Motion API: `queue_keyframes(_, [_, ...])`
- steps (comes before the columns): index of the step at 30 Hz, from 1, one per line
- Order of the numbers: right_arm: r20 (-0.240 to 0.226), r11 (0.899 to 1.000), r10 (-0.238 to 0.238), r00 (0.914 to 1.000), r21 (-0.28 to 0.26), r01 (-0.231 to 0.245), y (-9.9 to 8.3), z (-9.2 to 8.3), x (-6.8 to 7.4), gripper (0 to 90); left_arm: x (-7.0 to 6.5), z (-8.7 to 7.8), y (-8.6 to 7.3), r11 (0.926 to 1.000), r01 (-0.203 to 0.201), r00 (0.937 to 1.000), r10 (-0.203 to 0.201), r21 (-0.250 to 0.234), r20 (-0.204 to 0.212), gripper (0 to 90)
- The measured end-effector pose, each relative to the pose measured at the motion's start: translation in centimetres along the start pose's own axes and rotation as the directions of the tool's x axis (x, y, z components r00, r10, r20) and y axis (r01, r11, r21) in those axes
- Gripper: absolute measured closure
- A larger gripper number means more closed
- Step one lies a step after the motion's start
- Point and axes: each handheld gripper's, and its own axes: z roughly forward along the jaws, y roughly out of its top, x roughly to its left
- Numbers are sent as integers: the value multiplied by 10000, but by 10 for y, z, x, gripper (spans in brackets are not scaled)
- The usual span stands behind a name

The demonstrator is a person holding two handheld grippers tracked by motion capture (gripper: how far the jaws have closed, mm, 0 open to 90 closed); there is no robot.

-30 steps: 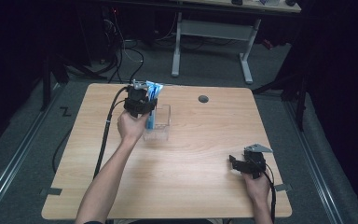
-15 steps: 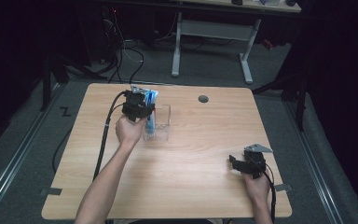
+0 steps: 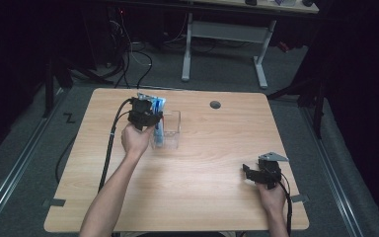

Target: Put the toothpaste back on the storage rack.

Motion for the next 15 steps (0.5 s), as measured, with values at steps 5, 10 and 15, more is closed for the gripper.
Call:
queue_keyframes(5, [0,10000,7,10000,-4,-7,0,0,0,286,4,-1,-1,9998,149,9999,-150,-105,-43,693])
queue_keyframes(10, [1,10000,5,10000,-1,-5,0,0,0,285,8,-1,-1,9995,316,9995,-316,-82,5,689])
queue_keyframes(15, [-1,10000,0,10000,-2,0,0,0,0,285,8,1,-2,9995,314,9995,-314,-18,-36,675])
